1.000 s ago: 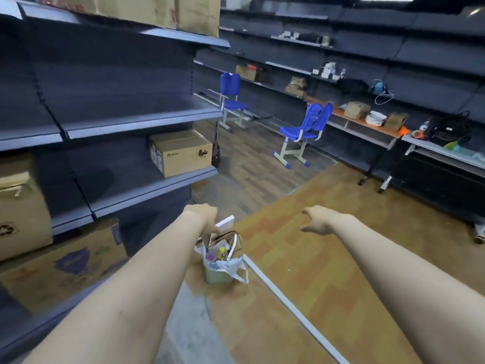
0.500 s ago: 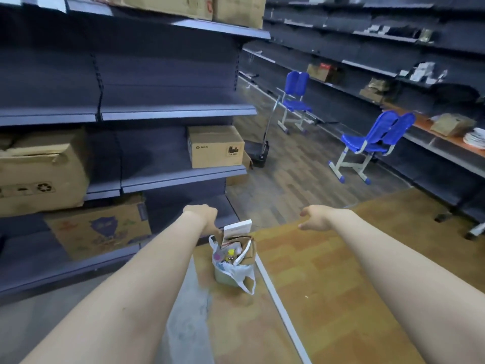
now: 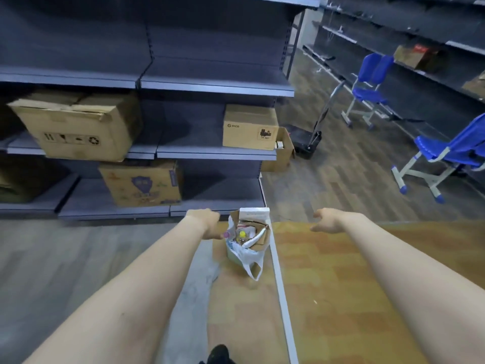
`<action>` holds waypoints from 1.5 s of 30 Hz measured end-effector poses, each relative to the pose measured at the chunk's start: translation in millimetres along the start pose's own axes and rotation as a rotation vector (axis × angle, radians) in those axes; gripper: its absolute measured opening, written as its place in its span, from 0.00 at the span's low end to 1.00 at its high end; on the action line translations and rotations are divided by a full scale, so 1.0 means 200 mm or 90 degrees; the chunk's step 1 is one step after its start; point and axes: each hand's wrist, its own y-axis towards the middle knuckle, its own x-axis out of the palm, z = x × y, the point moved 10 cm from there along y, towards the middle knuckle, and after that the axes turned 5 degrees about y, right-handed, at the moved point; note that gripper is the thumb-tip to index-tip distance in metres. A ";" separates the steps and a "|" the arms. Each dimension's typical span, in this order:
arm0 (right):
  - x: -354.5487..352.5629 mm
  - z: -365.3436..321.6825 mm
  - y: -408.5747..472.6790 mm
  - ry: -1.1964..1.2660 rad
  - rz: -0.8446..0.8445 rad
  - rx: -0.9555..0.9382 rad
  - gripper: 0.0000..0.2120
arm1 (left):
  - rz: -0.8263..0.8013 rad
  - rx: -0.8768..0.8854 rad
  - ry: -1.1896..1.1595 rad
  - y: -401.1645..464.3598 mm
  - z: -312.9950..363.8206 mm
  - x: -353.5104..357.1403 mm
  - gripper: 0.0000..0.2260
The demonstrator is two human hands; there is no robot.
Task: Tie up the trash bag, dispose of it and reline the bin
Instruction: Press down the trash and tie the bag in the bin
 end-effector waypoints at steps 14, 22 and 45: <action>-0.06 -0.16 0.73 -0.066 -0.067 -0.103 0.31 | -0.041 -0.040 -0.035 0.60 -0.03 -0.03 0.27; -0.03 -0.07 1.20 -0.073 -0.104 -0.113 0.32 | -0.026 -0.037 0.003 1.07 -0.05 -0.13 0.27; 1.20 0.11 2.53 -0.007 -0.136 -0.105 0.34 | -0.015 0.045 0.143 2.45 0.01 1.20 0.21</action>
